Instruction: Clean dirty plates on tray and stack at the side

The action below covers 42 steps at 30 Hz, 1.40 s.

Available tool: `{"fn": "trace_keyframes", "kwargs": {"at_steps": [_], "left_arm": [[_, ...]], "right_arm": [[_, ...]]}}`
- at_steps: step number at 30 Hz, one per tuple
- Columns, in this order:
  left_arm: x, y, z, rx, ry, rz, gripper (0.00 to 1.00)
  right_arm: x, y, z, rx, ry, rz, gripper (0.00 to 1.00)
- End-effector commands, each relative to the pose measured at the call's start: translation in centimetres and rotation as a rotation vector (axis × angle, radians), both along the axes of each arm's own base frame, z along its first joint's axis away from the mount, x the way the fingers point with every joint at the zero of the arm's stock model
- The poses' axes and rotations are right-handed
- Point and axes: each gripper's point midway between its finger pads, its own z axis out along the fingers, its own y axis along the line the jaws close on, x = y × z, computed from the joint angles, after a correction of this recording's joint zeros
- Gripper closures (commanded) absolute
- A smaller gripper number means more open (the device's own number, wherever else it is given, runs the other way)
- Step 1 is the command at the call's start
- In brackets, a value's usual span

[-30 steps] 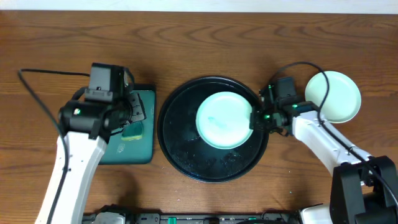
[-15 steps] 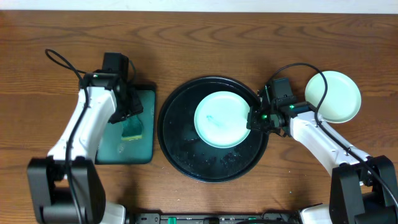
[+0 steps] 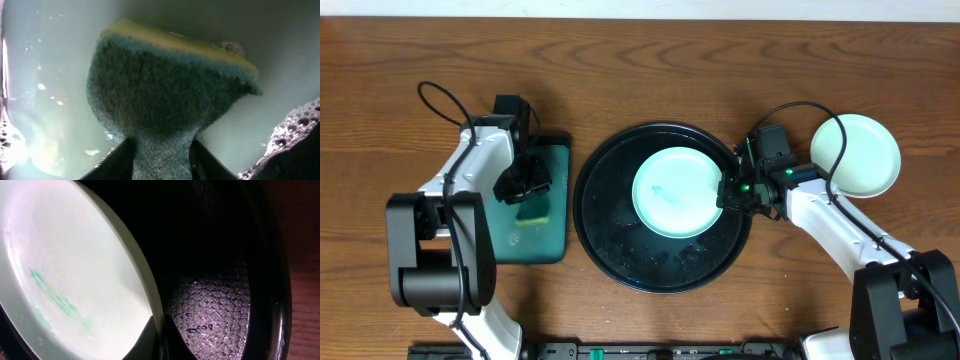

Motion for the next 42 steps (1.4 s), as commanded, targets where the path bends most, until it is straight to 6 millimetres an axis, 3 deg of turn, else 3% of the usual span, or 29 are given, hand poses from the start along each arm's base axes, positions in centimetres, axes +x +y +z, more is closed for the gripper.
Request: {"fn": "trace_keyframes", "kwargs": {"at_steps": [1, 2, 6, 10, 18, 24, 30, 34, 42], "left_arm": [[-0.3, -0.2, -0.7, -0.014, 0.015, -0.015, 0.86], [-0.2, -0.2, -0.7, -0.014, 0.013, -0.015, 0.92], [-0.1, -0.2, -0.6, -0.013, 0.005, -0.015, 0.93], [0.6, -0.2, 1.6, -0.013, -0.066, -0.015, 0.93], [1.9, 0.4, 13.3, 0.026, -0.447, -0.039, 0.93], [0.5, 0.7, 22.0, 0.091, -0.736, -0.131, 0.93], [-1.3, 0.7, 29.0, 0.156, -0.989, -0.212, 0.93], [-2.5, 0.7, 31.2, 0.18, -1.07, -0.233, 0.93], [-2.7, 0.7, 31.6, 0.182, -1.083, -0.232, 0.93]], "right_arm": [[-0.2, 0.3, 0.0, 0.014, 0.004, 0.009, 0.98], [-0.2, 0.3, 0.0, 0.013, 0.004, 0.009, 0.99], [-0.2, 0.3, -0.1, 0.013, 0.004, 0.009, 0.98], [-0.2, 0.3, -0.1, 0.013, 0.007, 0.01, 0.99], [-0.2, 0.3, -0.1, 0.013, 0.006, 0.011, 0.99], [-0.2, 0.3, -0.1, 0.011, 0.004, 0.017, 0.99], [-0.3, 0.5, -0.1, 0.012, 0.002, 0.023, 0.99], [-0.3, 0.5, -0.1, 0.012, 0.002, 0.023, 0.99], [-0.3, 0.5, -0.1, 0.011, 0.004, 0.022, 0.99]]}}
